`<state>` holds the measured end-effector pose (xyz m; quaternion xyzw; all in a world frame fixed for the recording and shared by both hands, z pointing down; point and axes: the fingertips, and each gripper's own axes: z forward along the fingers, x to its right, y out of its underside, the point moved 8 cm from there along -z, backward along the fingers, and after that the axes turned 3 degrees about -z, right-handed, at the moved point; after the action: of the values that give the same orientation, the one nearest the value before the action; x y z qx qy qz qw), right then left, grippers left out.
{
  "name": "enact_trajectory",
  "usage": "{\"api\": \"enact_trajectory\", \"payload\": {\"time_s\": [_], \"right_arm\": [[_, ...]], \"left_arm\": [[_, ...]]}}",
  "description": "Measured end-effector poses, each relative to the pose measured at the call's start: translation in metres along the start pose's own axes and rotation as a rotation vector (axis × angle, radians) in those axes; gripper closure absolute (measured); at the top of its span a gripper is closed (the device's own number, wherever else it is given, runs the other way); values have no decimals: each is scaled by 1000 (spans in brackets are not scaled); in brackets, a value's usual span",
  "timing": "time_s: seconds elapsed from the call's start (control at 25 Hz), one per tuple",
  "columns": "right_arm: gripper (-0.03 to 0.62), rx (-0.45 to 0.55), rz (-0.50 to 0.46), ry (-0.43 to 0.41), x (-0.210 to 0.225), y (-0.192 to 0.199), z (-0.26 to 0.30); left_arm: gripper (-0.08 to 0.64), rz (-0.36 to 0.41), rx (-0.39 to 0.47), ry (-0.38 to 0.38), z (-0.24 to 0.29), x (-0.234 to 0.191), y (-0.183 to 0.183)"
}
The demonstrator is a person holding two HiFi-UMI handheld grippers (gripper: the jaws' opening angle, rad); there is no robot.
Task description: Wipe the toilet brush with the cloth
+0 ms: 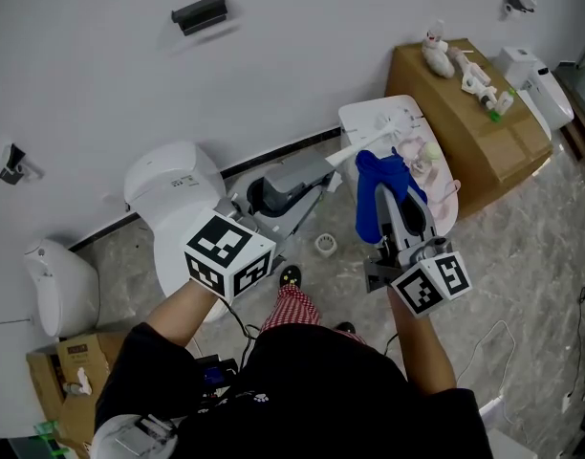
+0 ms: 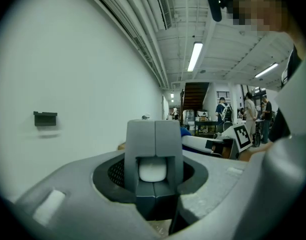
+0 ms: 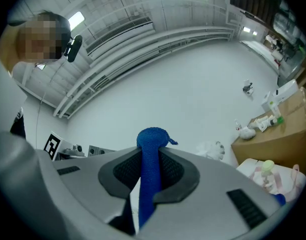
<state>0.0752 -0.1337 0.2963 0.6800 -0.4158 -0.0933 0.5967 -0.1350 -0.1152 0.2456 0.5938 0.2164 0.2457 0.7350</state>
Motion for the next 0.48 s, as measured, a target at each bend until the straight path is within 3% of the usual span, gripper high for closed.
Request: {"api": "enact_trajectory", "payload": {"time_s": [0.48], "right_arm": [[528,41,-89,-82,-33,-23,-5]], "left_arm": [[391,-11,48,71,-15,23,-15]]}}
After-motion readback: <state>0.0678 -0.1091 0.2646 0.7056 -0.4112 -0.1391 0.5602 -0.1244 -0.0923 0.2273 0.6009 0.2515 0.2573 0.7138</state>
